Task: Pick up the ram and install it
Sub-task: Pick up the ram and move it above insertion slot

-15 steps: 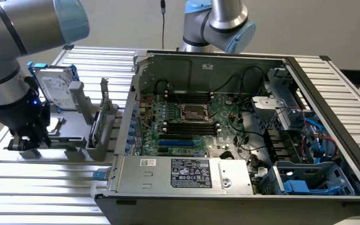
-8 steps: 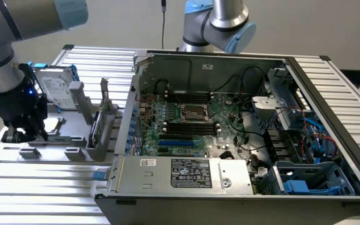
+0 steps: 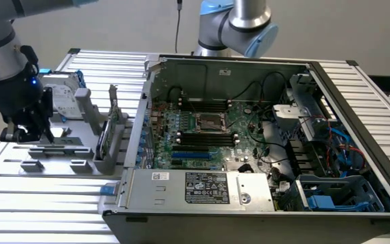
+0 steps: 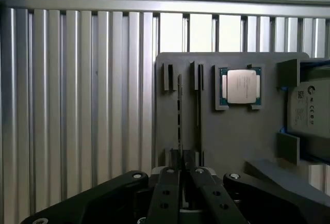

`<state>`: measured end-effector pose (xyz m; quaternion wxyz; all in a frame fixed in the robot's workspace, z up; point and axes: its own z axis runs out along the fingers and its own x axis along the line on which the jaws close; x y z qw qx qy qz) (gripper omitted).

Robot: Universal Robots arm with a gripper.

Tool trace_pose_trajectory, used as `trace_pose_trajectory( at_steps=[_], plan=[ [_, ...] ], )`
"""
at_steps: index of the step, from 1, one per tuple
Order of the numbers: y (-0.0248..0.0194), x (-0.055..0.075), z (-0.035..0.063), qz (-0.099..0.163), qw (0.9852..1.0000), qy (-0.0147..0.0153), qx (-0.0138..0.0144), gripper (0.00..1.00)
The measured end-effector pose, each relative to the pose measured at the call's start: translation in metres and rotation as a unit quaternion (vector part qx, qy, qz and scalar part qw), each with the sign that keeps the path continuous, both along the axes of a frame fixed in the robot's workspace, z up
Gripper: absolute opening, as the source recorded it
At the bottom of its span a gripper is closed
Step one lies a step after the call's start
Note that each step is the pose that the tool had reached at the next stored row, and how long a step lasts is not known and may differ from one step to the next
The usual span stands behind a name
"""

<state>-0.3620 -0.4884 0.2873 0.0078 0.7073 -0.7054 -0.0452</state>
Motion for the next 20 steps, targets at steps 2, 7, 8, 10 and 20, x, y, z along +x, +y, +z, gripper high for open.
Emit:
trace_pose_trajectory(
  at_steps=[2, 7, 8, 10, 20],
  plan=[
    [0.0000, 0.007, 0.0092, 0.000, 1.0000, 0.0005, 0.0000, 0.14],
    [-0.0001, 0.024, 0.0320, 0.000, 1.0000, 0.0014, -0.0001, 0.14],
    [0.0000, 0.028, 0.0366, 0.000, 1.0000, 0.0015, 0.0000, 0.14],
    [-0.0001, 0.035, 0.0456, 0.000, 1.0000, 0.0018, -0.0001, 0.14],
    [0.0000, 0.078, 0.0912, 0.000, 1.0000, 0.0027, 0.0000, 0.14]
  ],
)
